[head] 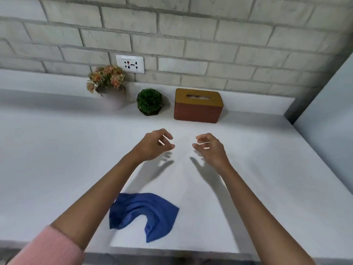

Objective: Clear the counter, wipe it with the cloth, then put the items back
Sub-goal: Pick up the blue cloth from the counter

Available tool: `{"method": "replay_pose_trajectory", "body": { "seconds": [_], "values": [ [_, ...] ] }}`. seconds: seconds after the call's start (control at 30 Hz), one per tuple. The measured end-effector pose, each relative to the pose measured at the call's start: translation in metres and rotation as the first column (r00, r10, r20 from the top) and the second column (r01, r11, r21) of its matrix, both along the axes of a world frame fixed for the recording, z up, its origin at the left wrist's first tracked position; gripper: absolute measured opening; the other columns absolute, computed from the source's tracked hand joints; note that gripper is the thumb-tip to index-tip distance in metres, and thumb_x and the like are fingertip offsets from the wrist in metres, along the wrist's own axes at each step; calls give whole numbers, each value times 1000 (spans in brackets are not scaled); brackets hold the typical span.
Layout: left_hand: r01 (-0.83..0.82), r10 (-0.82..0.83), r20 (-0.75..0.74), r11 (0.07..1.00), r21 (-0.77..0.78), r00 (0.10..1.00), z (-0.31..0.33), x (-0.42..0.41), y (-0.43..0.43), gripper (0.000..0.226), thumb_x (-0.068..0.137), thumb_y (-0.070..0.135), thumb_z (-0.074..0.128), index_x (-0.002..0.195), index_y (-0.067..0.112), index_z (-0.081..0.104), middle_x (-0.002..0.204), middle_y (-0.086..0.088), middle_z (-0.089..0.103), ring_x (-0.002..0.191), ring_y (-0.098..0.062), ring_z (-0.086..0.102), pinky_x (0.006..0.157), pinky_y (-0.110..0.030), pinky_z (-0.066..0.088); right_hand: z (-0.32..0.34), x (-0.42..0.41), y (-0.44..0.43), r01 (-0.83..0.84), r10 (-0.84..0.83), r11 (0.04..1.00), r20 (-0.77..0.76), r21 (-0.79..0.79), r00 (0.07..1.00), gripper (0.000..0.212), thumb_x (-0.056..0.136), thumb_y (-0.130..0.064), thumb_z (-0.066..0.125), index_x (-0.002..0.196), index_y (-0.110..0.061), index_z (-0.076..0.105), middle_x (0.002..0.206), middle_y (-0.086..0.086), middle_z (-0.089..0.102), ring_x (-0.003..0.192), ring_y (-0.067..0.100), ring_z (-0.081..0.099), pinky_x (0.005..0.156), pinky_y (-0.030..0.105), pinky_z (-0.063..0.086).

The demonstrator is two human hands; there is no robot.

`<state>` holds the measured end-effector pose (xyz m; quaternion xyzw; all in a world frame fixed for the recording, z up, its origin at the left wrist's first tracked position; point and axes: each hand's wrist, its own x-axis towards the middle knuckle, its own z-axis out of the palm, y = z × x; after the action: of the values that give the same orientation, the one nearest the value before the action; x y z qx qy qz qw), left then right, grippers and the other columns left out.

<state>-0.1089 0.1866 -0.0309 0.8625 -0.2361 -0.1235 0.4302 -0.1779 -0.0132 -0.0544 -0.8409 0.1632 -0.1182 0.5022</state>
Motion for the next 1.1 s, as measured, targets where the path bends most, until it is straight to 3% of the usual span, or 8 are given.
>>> {"method": "replay_pose_trajectory", "body": {
  "seconds": [0.13, 0.23, 0.33, 0.43, 0.6, 0.77, 0.87, 1.1],
  "values": [
    [190, -191, -8, 970, 149, 982, -12, -39, 63, 11, 85, 24, 66, 93, 15, 66, 87, 6, 67, 77, -8, 62, 69, -15, 46, -16, -59, 59, -192, 189, 981, -135, -9, 973, 16, 84, -24, 69, 98, -19, 69, 98, -2, 67, 85, 15, 64, 78, 28, 52],
    [315, -298, -105, 915, 253, 949, -33, -63, 104, 8, 86, 29, 66, 89, 22, 65, 95, 8, 66, 87, -8, 62, 77, -15, 47, -33, -95, 100, -330, 324, 944, -194, 0, 926, 26, 78, -36, 74, 102, -26, 70, 102, -5, 63, 87, 0, 59, 78, 14, 44],
    [351, -337, -98, 892, 284, 936, -50, -84, 128, 30, 84, 28, 68, 111, 22, 59, 111, 3, 58, 101, -14, 57, 87, -23, 44, -50, -116, 128, -368, 334, 915, -200, -166, 921, 45, 75, -39, 76, 117, -25, 64, 109, -2, 55, 102, 6, 48, 85, 12, 38],
    [307, -330, 33, 905, 294, 943, -61, -103, 135, 56, 82, 21, 70, 132, 13, 46, 119, -5, 51, 108, -19, 50, 91, -25, 38, -56, -133, 143, -309, 275, 913, -158, -265, 948, 46, 82, -30, 70, 126, -22, 58, 115, 1, 52, 108, 14, 42, 90, 14, 32],
    [287, -336, 108, 903, 319, 936, -65, -128, 141, 36, 82, 16, 65, 116, 13, 57, 106, -6, 52, 93, -19, 51, 82, -26, 41, -54, -156, 157, -301, 258, 906, -173, -299, 950, 37, 82, -19, 66, 119, -21, 61, 110, 0, 56, 103, 13, 45, 83, 18, 33],
    [327, -372, 75, 882, 340, 925, -61, -150, 153, 30, 80, 16, 66, 109, 15, 59, 106, -4, 55, 93, -20, 57, 83, -33, 48, -50, -177, 170, -303, 256, 913, -194, -274, 947, 31, 71, -18, 69, 102, -21, 66, 98, 1, 61, 92, 15, 54, 78, 28, 47],
    [361, -385, 7, 870, 335, 923, -56, -160, 163, 29, 78, 16, 68, 106, 16, 61, 107, -2, 60, 92, -18, 60, 82, -34, 52, -45, -187, 175, -375, 314, 896, -259, -239, 913, 29, 70, -21, 70, 98, -22, 66, 97, -2, 63, 81, 11, 59, 67, 21, 49],
    [346, -352, -37, 890, 298, 935, -51, -176, 202, 33, 74, 19, 73, 106, 20, 64, 100, 8, 65, 90, -8, 61, 68, -7, 43, -32, -191, 198, -515, 438, 826, -315, -229, 842, 25, 68, -28, 68, 92, -28, 63, 92, -11, 62, 73, 4, 58, 58, 13, 43]
  ]
}}
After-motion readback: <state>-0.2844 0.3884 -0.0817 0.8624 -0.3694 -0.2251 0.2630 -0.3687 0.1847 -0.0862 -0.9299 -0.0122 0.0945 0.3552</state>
